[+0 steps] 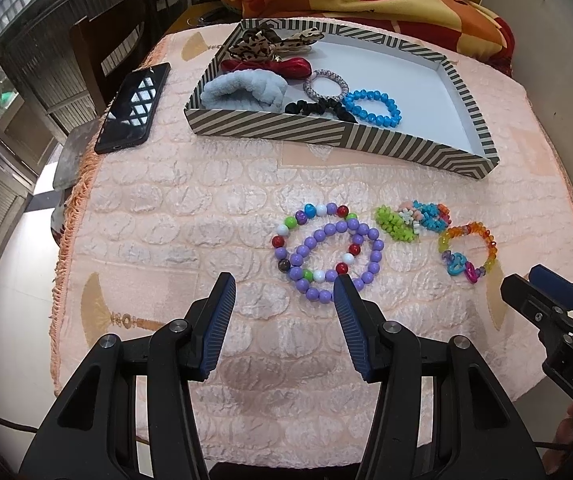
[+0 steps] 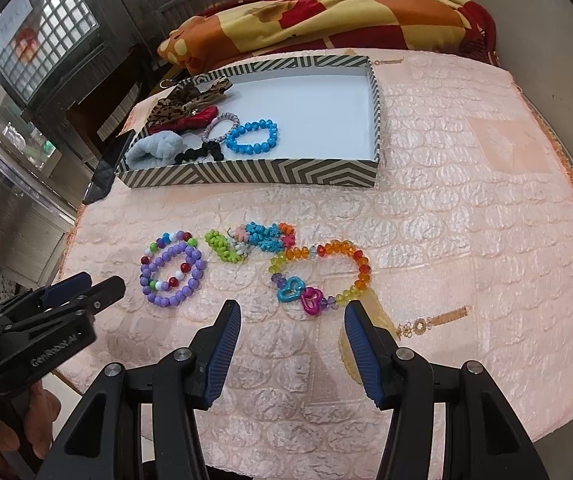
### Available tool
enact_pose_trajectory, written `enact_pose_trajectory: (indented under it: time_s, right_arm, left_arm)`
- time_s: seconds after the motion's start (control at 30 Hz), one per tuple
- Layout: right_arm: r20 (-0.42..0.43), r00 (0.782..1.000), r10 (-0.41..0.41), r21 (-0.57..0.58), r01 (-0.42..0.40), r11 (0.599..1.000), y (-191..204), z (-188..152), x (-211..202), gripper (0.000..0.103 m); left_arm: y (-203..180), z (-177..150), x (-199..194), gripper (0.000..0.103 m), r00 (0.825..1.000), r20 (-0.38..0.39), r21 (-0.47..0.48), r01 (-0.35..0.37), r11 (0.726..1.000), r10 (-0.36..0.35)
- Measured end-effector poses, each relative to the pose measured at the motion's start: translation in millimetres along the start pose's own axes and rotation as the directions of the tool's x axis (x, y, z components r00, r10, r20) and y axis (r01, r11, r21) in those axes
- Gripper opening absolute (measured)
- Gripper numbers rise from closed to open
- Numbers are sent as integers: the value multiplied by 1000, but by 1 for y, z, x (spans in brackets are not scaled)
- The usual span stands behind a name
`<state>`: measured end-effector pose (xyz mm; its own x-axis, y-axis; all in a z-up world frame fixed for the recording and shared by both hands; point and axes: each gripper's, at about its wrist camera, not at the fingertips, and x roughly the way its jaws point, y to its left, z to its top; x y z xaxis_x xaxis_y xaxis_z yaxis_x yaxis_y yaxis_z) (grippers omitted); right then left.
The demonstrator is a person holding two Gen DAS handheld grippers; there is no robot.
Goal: Organize jewelry
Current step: 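Move the left gripper to the purple bead bracelet while the right approaches the rainbow crystal bracelet, then grasp the purple bead bracelet with the left gripper while the right grasps the rainbow crystal bracelet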
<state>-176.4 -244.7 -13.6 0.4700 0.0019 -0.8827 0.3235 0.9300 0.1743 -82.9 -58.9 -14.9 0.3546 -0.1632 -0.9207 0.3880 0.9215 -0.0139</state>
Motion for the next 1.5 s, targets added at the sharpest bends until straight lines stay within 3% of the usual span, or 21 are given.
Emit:
enact_pose_trajectory:
  time_s: [0.33, 0.63, 0.97, 1.23, 1.37, 1.5]
  right_arm:
    - [-14, 999, -30, 43, 30, 999, -24, 0, 7, 52]
    - [-13, 999, -46, 54, 46, 997, -30, 2, 17, 52]
    - [-17, 999, -31, 57, 32, 998, -26, 13, 24, 52]
    - [-16, 999, -31, 64, 32, 997, -23, 15, 24, 52]
    - [-15, 998, -60, 94, 61, 994, -35, 13, 24, 52]
    - [-26, 996, -84, 122, 87, 989, -46, 11, 29, 52]
  left_arm:
    - [25, 1, 12, 51, 994, -51, -41, 96, 995, -98]
    - [32, 10, 28, 51, 990, -73, -53, 113, 992, -117]
    - [31, 17, 31, 51, 988, -64, 17, 141, 990, -140]
    - [9, 31, 38, 50, 981, -58, 146, 190, 971, -183]
    - [-4, 36, 51, 35, 977, -99, 221, 206, 953, -188]
    - [-15, 37, 61, 34, 977, -121, 281, 204, 938, -176]
